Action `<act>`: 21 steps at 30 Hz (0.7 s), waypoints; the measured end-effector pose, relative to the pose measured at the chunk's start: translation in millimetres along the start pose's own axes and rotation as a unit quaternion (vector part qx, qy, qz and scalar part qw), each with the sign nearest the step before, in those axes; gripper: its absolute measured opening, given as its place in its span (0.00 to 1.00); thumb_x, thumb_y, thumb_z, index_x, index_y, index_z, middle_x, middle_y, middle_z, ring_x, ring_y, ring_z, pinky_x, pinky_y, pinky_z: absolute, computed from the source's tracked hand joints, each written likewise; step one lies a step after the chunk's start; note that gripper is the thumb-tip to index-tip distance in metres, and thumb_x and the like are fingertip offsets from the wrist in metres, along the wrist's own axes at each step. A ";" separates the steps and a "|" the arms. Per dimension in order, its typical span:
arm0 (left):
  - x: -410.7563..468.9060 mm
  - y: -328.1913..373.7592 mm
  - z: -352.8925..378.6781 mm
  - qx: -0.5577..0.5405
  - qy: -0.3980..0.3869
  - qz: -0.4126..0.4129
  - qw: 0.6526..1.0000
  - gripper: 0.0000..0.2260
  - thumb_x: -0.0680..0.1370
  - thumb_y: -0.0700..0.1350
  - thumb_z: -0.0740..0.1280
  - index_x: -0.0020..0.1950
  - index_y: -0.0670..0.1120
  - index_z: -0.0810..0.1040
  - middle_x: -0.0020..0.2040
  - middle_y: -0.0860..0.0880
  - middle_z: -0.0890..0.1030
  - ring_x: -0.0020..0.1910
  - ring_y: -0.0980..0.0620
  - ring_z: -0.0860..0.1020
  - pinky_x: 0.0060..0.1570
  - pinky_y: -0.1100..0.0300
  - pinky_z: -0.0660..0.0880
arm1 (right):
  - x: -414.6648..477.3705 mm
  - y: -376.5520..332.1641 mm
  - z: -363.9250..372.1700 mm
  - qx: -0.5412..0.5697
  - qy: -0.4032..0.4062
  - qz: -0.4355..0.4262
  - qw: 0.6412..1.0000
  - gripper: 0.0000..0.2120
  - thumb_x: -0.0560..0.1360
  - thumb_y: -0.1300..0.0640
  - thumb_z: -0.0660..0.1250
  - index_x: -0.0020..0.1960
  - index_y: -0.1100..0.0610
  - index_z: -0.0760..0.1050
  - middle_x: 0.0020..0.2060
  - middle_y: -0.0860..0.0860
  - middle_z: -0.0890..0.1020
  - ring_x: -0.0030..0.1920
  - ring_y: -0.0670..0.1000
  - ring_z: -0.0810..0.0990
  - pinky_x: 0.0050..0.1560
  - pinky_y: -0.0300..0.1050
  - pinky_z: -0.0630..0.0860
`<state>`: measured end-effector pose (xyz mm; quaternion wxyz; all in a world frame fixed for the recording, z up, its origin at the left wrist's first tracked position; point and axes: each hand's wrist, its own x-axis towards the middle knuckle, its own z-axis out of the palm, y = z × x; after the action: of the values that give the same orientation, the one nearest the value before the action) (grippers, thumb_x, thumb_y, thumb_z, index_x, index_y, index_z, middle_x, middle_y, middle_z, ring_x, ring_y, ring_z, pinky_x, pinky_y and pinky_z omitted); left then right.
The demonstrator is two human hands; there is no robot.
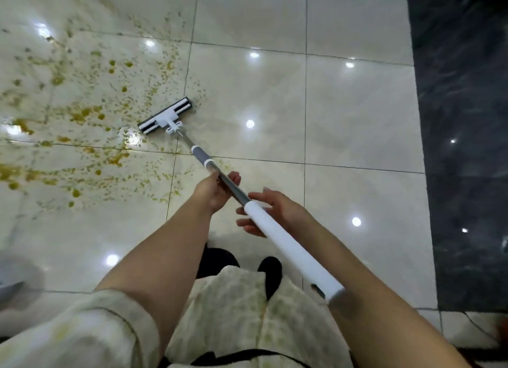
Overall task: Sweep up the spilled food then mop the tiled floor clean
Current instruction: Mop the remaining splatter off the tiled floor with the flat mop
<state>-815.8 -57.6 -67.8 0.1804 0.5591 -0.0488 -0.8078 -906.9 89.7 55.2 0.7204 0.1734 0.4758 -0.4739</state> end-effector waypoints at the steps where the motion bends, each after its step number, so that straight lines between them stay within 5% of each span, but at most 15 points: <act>1: -5.4 -2.9 3.7 -0.018 0.004 0.003 1.000 0.15 0.84 0.48 0.56 0.67 0.41 0.65 0.47 0.39 0.75 0.43 0.46 0.76 0.52 0.54 0.73 | -0.1 -1.1 -0.9 -0.017 0.005 0.011 1.000 0.19 0.81 0.55 0.59 0.63 0.69 0.72 0.53 0.64 0.79 0.37 0.58 0.85 0.37 0.45 0.83; 6: -16.8 -2.2 15.0 -0.077 0.030 -0.003 0.997 0.17 0.84 0.48 0.54 0.69 0.41 0.63 0.48 0.39 0.74 0.38 0.46 0.73 0.37 0.56 0.73 | 1.2 -6.6 0.3 -0.061 0.002 0.066 0.996 0.18 0.81 0.58 0.60 0.62 0.71 0.72 0.38 0.59 0.79 0.26 0.48 0.78 0.30 0.36 0.78; 14: -20.0 6.7 18.0 -0.124 0.007 -0.023 0.992 0.09 0.84 0.46 0.56 0.48 0.42 0.65 0.36 0.45 0.70 0.28 0.51 0.69 0.28 0.62 0.70 | 0.0 -11.8 20.4 -0.069 -0.007 0.124 0.990 0.07 0.80 0.58 0.60 0.46 0.61 0.70 0.31 0.52 0.71 0.22 0.45 0.69 0.20 0.32 0.67; 21: -31.4 -12.8 42.6 -0.146 0.004 -0.001 0.989 0.11 0.83 0.49 0.57 0.46 0.42 0.66 0.35 0.46 0.68 0.30 0.53 0.67 0.34 0.63 0.68 | -26.2 -37.3 8.2 -0.116 -0.022 0.139 0.983 0.09 0.80 0.59 0.60 0.42 0.61 0.70 0.29 0.51 0.71 0.19 0.44 0.68 0.19 0.30 0.67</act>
<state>-848.4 -40.0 -27.8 0.2593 0.5296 0.0714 -0.8045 -936.8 79.2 89.0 0.8046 0.1427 0.4827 -0.3151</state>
